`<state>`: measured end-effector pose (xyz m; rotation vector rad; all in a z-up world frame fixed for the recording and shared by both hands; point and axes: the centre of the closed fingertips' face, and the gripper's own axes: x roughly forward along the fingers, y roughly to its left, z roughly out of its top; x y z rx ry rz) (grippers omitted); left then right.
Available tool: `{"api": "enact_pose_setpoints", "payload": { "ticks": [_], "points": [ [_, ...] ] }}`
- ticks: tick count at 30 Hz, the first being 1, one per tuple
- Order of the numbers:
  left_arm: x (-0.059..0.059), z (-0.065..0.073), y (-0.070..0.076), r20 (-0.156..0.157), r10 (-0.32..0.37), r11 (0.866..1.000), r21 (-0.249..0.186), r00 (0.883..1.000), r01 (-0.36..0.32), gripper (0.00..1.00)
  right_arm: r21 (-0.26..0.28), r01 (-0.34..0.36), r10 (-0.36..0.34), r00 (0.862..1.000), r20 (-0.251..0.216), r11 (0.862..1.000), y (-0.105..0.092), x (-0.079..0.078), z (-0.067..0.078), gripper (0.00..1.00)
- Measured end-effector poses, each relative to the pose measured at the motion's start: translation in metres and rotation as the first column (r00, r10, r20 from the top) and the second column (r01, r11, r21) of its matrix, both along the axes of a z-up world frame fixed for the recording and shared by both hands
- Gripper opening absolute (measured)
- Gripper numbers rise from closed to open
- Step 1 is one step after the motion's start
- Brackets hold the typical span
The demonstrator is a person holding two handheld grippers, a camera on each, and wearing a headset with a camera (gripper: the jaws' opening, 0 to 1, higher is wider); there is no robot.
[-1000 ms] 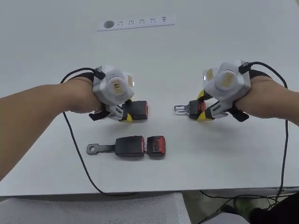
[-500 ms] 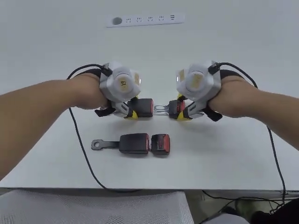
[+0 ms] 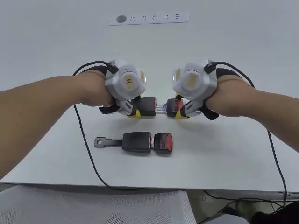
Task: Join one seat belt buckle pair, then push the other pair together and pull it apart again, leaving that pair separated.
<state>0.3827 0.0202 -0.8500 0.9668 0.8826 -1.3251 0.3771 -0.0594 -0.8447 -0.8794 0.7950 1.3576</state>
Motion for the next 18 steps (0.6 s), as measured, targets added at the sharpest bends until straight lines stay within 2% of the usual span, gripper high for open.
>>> {"api": "enact_pose_setpoints", "payload": {
  "ticks": [6,11,14,18],
  "points": [
    [-0.0004,0.0004,-0.0001,-0.001,-0.001,1.0,-0.007,1.0,0.001,0.33,0.046,0.018,-0.017,1.0,-0.014,0.999,0.0056,0.0,0.0008,0.31],
    [-0.0012,0.0009,0.0003,0.012,-0.007,1.0,-0.028,1.0,0.007,0.32,0.053,0.014,-0.013,0.999,-0.031,0.999,0.0048,-0.0005,0.0012,0.3],
    [-0.0005,0.001,0.0006,0.005,0.0,0.999,-0.047,1.0,0.0,0.32,0.054,0.008,-0.006,0.999,-0.032,0.999,0.0059,-0.0012,0.0019,0.3],
    [-0.0007,0.0008,-0.0005,0.002,-0.008,0.999,-0.038,1.0,0.008,0.32,0.052,-0.006,0.008,1.0,-0.023,0.999,0.007,-0.0007,0.0022,0.29]
  ]
}}
